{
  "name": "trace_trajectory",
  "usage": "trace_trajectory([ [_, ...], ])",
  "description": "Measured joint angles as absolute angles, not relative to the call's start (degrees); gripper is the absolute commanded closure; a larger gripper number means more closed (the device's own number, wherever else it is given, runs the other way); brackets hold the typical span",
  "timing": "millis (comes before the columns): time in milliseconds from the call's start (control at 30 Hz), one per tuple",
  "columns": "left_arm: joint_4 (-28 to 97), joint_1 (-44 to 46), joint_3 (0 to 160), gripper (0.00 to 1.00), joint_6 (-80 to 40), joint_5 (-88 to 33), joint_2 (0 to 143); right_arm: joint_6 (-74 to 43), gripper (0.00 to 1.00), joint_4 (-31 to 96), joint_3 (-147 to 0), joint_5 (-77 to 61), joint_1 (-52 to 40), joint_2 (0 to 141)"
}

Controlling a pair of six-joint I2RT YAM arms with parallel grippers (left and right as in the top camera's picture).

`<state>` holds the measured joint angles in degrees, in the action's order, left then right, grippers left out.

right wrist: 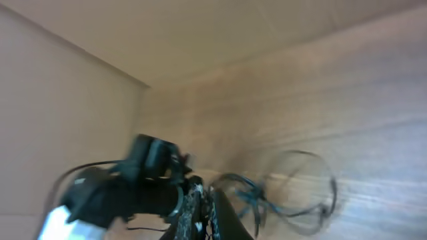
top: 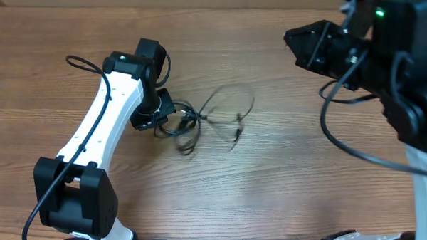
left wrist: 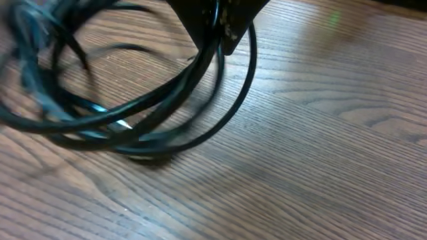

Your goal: Untangle cables

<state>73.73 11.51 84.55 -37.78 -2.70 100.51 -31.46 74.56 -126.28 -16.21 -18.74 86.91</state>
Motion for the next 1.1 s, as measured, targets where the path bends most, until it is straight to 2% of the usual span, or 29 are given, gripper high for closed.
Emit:
trace_trajectory([
  [67,73.65,11.51,84.33,0.96,-37.80,-2.76,100.51,-31.46,0.96,74.98,-126.58,-16.23,-18.74,86.61],
  [100,73.60,11.51,84.33,0.96,-37.76,-2.90,100.51,-31.46,0.92,75.53,-126.58,-16.19,-18.74,86.67],
  [233,69.38,11.35,84.25,0.96,-32.93,-9.78,100.51,-31.59,0.54,80.05,-126.56,-15.59,-18.76,88.73],
  [333,64.31,11.14,84.25,0.96,-23.07,-24.99,100.51,-30.74,0.39,85.03,-126.58,-14.55,-18.74,91.46],
  [400,62.48,11.14,84.25,0.96,-17.85,-34.06,100.51,-30.17,0.32,87.72,-126.54,-14.02,-18.74,93.10],
  [533,57.06,11.14,84.49,0.96,-8.62,-54.76,100.51,-27.86,0.28,93.32,-126.54,-13.47,-18.74,97.32],
  [633,55.72,11.20,86.28,0.96,-7.05,-61.91,100.51,-26.72,0.28,94.67,-126.13,-13.28,-18.74,100.55],
  [900,59.81,11.20,98.39,0.96,-12.01,-61.23,100.40,-25.89,0.22,87.55,-117.27,-13.19,-18.74,104.44],
  [1100,61.30,11.20,101.01,0.96,-14.74,-59.86,99.66,-25.45,0.21,80.47,-110.89,-16.38,-19.03,104.44],
])
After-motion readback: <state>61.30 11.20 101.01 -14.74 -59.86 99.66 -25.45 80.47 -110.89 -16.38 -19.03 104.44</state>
